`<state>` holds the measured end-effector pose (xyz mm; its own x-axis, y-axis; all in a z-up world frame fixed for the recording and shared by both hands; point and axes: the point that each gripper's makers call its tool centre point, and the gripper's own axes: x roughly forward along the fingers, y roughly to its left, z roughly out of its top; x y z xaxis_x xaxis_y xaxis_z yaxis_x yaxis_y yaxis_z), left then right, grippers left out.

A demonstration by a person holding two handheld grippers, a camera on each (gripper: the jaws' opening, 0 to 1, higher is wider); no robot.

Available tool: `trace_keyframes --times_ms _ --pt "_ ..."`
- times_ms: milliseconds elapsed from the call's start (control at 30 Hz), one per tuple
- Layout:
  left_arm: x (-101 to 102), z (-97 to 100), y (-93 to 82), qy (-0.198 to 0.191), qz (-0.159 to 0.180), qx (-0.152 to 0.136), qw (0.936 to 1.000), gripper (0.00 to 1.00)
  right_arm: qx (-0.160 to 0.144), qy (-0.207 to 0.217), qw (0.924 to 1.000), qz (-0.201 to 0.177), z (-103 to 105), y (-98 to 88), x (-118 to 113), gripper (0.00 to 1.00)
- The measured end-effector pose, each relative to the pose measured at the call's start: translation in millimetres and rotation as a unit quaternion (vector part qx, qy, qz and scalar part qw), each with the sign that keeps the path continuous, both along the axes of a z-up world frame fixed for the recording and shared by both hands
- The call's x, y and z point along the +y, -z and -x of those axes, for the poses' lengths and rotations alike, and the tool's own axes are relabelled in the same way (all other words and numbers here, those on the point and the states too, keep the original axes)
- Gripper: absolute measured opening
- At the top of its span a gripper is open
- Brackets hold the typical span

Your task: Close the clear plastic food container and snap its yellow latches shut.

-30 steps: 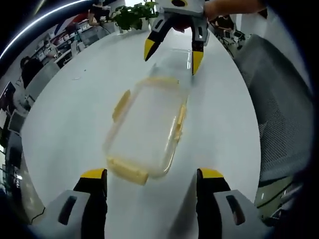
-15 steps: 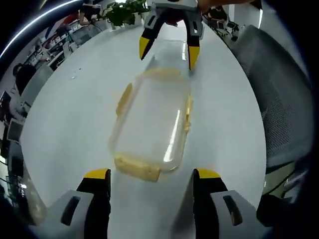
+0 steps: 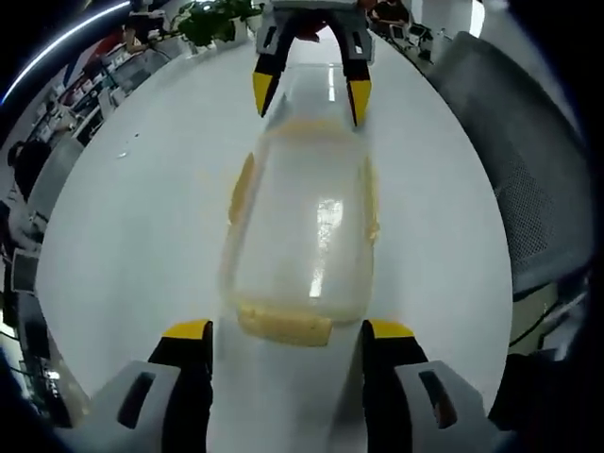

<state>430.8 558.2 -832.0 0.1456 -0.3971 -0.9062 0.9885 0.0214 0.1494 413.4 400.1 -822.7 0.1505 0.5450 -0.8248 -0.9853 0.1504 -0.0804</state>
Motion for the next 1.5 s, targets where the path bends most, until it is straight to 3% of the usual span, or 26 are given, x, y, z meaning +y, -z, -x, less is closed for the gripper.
trace_keyframes --times_ms 400,500,767,967,1033,1500 --pt "-2 1.9 3.8 0.016 -0.001 0.032 0.9994 0.61 0.02 -0.018 0.9996 0.013 4 8.3 1 0.55" --pt "-3 8.9 6.6 0.012 -0.002 0.067 0.9977 0.51 0.025 -0.024 0.999 0.028 6 14.4 -3 0.53" --pt "-3 9.3 6.8 0.025 0.005 0.066 0.9975 0.5 0.042 -0.027 0.9983 0.03 14 17.2 -3 0.5" --pt "-2 10.7 6.4 0.035 0.005 0.066 0.9972 0.44 0.041 -0.03 0.9979 0.04 12 16.8 -5 0.4" --pt "-1 9.4 7.1 0.033 0.003 0.063 0.9974 0.39 0.041 -0.034 0.9977 0.042 12 17.0 -5 0.4" --pt "-5 13.0 7.2 0.039 0.001 0.06 0.9974 0.39 0.042 -0.035 0.9974 0.047 11 17.6 -4 0.39"
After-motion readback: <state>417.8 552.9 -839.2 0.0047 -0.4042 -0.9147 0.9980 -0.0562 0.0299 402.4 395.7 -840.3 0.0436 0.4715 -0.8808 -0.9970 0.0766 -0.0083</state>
